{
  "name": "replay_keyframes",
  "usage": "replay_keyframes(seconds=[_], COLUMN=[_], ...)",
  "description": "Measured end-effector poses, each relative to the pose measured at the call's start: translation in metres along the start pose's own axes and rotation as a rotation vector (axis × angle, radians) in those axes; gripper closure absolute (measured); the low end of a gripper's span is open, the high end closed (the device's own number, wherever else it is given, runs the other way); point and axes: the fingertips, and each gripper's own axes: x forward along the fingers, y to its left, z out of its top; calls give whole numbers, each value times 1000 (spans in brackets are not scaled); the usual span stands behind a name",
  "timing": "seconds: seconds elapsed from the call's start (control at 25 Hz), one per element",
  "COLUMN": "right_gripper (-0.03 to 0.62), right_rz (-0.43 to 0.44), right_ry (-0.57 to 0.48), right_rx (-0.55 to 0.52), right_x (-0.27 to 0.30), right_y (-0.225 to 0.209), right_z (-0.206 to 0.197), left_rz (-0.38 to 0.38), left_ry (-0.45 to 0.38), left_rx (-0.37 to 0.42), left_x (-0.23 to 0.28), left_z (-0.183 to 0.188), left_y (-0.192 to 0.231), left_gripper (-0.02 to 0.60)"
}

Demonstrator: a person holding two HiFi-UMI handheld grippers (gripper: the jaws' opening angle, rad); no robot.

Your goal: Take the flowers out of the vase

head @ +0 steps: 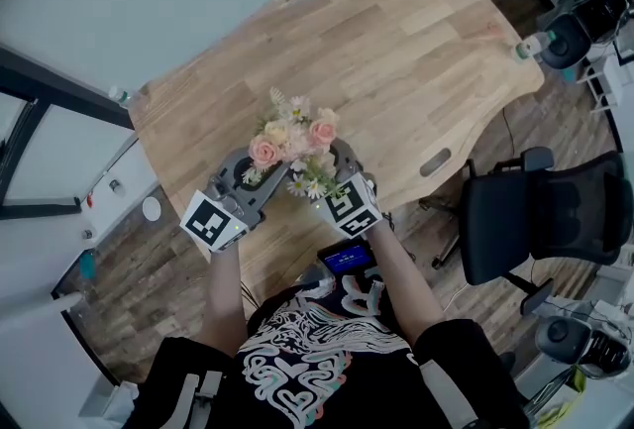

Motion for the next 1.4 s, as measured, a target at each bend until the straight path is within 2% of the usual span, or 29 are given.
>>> replay_keyframes(seconds=[0.2, 0.32, 0.48, 0.84, 1.16, 1.4], right_gripper=[310, 310, 310, 310, 310, 310], right_rz=[-10, -11, -35, -48, -53, -66], right_ry=[8, 6, 1, 5, -8, 3], right_rx=[9, 15, 7, 11, 12, 18], right_x=[-1, 0, -6, -7, -4, -9], right_y=[-1, -2, -8, -8, -5, -8], right_z=[-6, -4, 10, 8, -4, -2], left_rz=[18, 15, 13, 35, 51, 66], left_ry=[22, 13, 4, -27, 3, -5], left_rx=[-21, 5, 8, 15, 61, 68], left_x=[0, -1, -1, -4, -2, -1], left_z=[2, 2, 5, 22, 37, 45], left_y=[1, 4, 3, 7, 11, 10], left_gripper=[522, 522, 523, 523, 525, 525])
